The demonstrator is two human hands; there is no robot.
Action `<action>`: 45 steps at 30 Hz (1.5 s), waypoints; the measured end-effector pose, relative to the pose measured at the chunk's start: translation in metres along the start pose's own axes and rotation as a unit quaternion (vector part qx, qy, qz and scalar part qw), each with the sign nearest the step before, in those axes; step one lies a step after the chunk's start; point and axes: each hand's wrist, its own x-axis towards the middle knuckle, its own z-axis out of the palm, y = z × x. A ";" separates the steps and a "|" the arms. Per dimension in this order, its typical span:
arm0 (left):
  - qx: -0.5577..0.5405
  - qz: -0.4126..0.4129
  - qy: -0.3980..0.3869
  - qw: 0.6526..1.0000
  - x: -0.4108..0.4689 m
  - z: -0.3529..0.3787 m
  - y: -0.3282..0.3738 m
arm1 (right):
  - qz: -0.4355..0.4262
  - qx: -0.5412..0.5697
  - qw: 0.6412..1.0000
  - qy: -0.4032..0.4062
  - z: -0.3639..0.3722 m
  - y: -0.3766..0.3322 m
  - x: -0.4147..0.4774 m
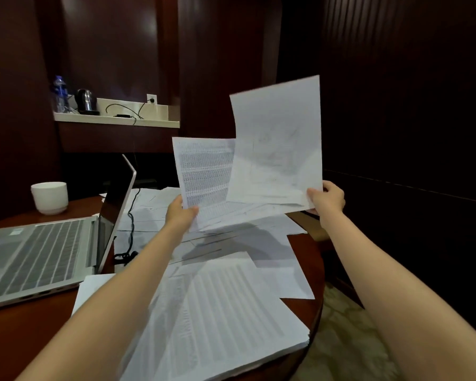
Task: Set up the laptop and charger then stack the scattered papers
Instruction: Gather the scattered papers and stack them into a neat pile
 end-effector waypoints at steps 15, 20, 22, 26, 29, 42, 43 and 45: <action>0.095 -0.017 0.039 0.995 0.016 -0.035 -0.025 | -0.131 -0.190 0.963 -0.138 0.005 0.019 0.004; 0.068 -0.049 0.044 0.996 0.017 -0.045 -0.024 | -0.151 -0.206 0.957 -0.136 0.003 0.011 0.006; 0.063 -0.060 0.031 0.996 0.017 -0.047 -0.024 | -0.164 -0.197 0.953 -0.163 0.002 0.004 0.006; 0.009 -0.009 -0.012 1.000 0.012 -0.043 -0.023 | -0.216 -0.172 0.950 -0.146 0.006 -0.008 0.005; 0.024 -0.022 -0.010 0.999 0.011 -0.039 -0.020 | -0.178 -0.128 0.968 -0.124 0.008 -0.013 0.007; -0.088 -0.057 -0.044 0.994 0.005 -0.052 -0.020 | -0.223 -0.169 0.959 -0.054 0.008 -0.022 0.015; -0.127 -0.068 -0.051 0.988 0.005 -0.052 -0.020 | -0.225 -0.172 0.958 -0.051 0.008 -0.022 0.015; -0.184 -0.088 -0.061 0.977 0.004 -0.053 -0.017 | -0.228 -0.174 0.957 -0.046 0.011 -0.020 0.012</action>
